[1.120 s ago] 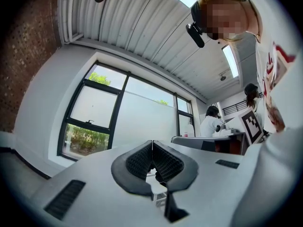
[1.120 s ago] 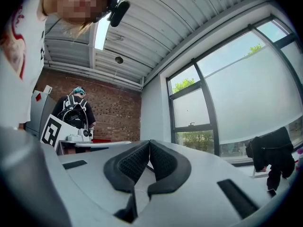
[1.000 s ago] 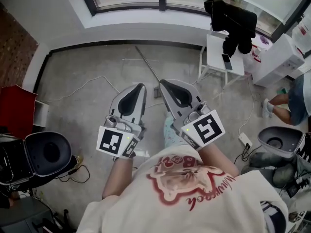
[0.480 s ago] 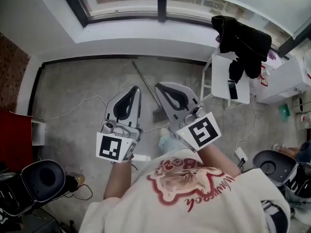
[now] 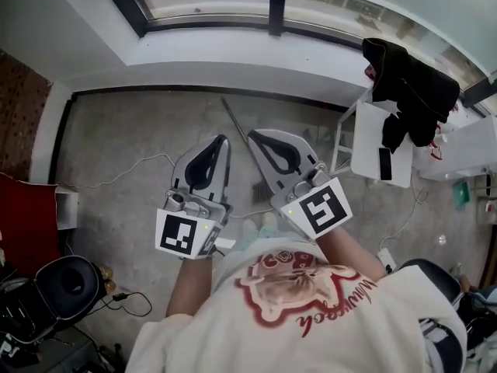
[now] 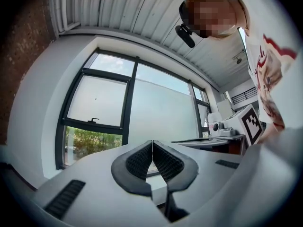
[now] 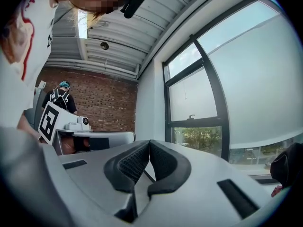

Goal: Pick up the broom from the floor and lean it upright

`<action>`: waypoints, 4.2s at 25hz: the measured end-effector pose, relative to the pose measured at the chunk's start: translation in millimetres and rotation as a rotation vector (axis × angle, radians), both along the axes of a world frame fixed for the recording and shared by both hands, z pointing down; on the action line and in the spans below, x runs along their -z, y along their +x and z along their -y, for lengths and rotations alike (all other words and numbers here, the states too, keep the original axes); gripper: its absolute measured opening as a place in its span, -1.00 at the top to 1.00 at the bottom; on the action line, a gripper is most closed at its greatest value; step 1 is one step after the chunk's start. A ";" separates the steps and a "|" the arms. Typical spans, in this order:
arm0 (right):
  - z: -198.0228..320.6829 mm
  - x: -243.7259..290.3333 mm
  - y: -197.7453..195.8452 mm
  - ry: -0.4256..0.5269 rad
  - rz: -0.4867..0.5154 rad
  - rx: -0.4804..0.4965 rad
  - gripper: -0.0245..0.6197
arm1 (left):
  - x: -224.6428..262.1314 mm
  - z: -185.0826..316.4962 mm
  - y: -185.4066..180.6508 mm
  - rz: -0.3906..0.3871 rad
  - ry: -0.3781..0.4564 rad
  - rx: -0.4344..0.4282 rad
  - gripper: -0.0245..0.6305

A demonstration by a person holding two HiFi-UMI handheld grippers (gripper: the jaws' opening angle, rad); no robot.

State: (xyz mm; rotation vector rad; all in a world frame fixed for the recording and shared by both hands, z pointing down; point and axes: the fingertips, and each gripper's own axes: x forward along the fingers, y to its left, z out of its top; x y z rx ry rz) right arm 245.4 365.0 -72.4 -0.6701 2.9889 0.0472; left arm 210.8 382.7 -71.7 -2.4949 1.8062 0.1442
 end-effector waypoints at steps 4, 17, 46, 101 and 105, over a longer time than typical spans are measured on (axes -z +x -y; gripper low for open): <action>6.2 10.3 -11.5 0.016 0.020 0.009 0.85 | -0.8 11.4 -10.5 -0.011 -0.023 -0.011 0.86; 49.8 2.7 -37.8 0.000 0.029 0.045 0.85 | -1.4 41.9 -39.3 -0.011 -0.004 0.072 0.86; 322.8 -3.4 -329.3 -0.010 0.035 -0.103 0.85 | -24.5 315.8 -339.8 -0.040 -0.034 -0.066 0.86; 432.1 -797.5 -334.2 -0.504 -0.775 -0.030 0.41 | -552.7 429.7 -387.2 -0.152 -0.373 -0.085 0.86; 434.6 -863.1 -339.3 -0.588 -0.779 -0.039 0.41 | -589.0 423.6 -386.9 -0.171 -0.386 -0.101 0.86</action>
